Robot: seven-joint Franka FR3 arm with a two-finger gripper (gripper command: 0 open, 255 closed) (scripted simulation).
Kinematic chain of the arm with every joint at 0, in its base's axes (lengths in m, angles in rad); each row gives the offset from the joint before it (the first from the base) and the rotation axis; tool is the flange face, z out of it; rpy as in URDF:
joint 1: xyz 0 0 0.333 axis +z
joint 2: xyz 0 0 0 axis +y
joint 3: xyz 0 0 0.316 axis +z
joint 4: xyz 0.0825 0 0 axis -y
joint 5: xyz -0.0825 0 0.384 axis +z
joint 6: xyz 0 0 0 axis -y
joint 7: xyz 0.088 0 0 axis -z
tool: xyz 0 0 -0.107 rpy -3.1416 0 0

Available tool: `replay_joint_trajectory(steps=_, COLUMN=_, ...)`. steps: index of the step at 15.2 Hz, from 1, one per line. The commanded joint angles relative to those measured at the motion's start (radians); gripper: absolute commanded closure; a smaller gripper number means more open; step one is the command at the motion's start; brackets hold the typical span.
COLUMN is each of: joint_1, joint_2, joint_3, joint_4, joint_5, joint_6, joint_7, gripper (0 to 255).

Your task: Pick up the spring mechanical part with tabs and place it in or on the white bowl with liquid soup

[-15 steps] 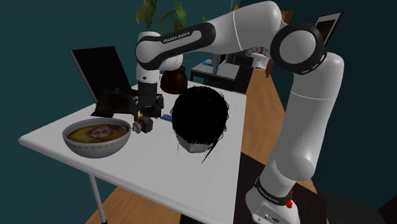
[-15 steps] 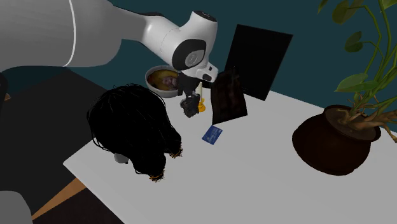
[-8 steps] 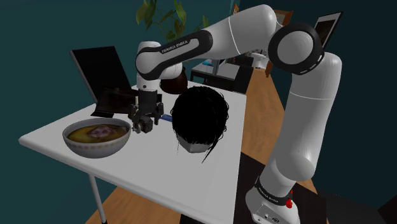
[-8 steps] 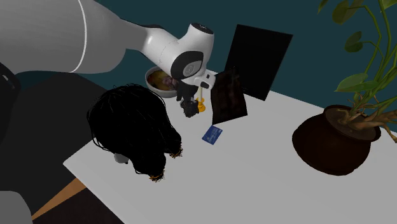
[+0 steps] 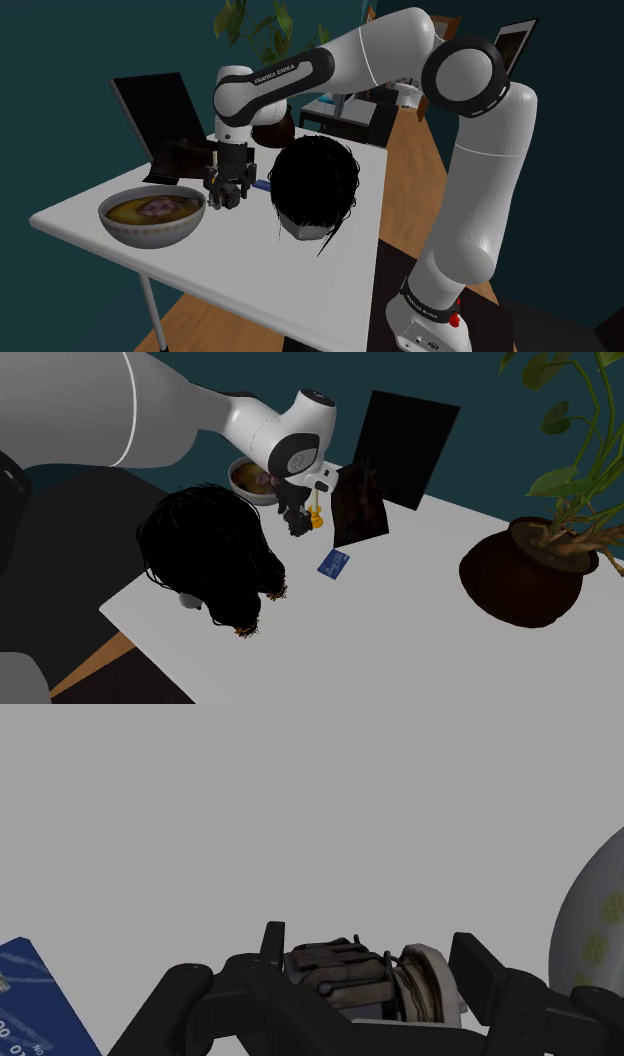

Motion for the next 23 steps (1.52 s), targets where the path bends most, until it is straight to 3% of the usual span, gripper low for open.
replay_joint_trajectory(steps=1, joint_1=0.000, joint_2=0.001, joint_3=0.000, joint_4=-0.001, joint_5=0.000, joint_6=0.001, joint_7=0.000, gripper=255)
replay_joint_trajectory(steps=8, joint_1=0.000, joint_2=0.001, joint_3=0.000, joint_4=0.000, joint_5=0.000, joint_6=0.000, joint_7=0.000, gripper=255)
replay_joint_trajectory(steps=23, joint_1=-0.005, joint_2=-0.064, joint_3=-0.001, joint_4=0.122, joint_5=-0.003, joint_6=-0.184, joint_7=0.029, gripper=255)
